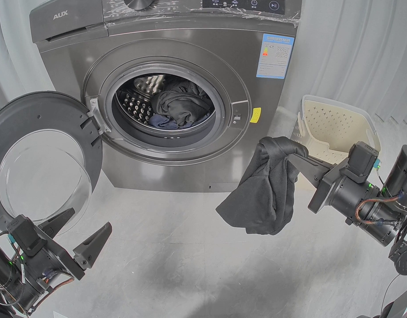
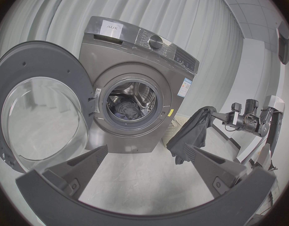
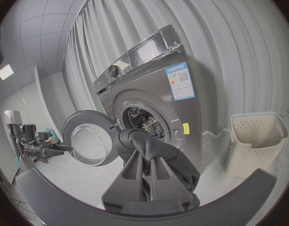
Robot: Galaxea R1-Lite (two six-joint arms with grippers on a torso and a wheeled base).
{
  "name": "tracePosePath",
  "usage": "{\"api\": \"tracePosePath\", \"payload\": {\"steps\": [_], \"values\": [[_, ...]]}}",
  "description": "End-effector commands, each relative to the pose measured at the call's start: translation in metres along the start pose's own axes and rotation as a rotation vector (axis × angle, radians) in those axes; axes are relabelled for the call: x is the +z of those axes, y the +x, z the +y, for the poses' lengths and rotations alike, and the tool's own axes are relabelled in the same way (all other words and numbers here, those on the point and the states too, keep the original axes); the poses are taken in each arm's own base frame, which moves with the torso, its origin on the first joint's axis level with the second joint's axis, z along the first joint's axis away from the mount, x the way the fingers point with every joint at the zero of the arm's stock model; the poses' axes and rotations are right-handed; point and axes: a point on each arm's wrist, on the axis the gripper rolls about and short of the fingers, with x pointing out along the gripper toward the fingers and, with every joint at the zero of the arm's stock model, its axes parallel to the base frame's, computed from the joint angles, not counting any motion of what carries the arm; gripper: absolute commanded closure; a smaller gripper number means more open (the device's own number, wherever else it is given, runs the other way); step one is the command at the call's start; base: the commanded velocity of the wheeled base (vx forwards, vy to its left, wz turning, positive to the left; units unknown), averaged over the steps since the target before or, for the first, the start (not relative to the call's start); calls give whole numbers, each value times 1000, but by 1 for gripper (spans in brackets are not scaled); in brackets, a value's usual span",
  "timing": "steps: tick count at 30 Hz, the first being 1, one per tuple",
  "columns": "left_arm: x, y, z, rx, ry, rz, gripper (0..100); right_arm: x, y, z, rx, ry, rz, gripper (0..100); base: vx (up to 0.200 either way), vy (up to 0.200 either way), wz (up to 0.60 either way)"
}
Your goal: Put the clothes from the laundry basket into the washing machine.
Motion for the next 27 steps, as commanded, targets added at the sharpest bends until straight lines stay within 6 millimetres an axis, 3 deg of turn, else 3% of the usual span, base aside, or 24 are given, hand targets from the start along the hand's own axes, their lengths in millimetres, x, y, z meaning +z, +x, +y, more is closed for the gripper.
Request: {"api": "tracePosePath", "payload": {"steps": [1,6,12,21,27], "values": [[-5,-2,1,3,5,20,0,-3,2,0,1,-1,11,100,0,200,0],[-2,1,0,0,6,12,0,-8,8,3,14,0,7,100,0,200,0],[12,12,-6,-23,-3,-32,0,-10,24,13,37,6,-14,100,0,0,0],[-6,36,-13,-118,22,103,0,-7,71,24,42,13,-75,100,0,0,0],[-10,56,-19,-224,18,159,0,0,86,39,87,28,-121,100,0,0,0]]}}
